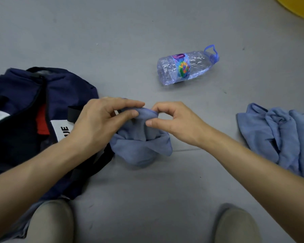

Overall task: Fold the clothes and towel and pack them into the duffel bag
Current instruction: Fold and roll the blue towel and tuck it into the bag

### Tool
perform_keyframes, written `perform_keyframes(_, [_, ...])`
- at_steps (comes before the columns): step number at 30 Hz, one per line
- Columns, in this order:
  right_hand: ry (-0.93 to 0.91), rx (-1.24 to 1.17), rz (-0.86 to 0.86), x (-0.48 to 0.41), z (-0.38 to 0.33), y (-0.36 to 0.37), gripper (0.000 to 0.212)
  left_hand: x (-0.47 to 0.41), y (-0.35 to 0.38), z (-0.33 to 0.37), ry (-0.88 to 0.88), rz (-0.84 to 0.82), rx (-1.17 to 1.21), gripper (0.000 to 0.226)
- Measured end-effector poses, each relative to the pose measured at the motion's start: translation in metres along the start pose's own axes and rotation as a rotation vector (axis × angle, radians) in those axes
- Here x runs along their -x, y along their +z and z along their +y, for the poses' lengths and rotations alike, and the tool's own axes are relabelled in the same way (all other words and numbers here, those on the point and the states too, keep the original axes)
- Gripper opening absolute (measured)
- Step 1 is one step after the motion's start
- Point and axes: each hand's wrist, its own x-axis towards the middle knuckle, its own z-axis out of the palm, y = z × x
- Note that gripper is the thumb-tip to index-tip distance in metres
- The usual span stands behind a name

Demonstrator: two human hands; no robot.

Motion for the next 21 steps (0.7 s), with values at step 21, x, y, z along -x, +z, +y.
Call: perform_keyframes(21, [0.082,0.661,0.283,0.025,-0.044,-0.102,0.014,-0.041,-0.107,0.018,-0.236,0.204,0.019,0.011])
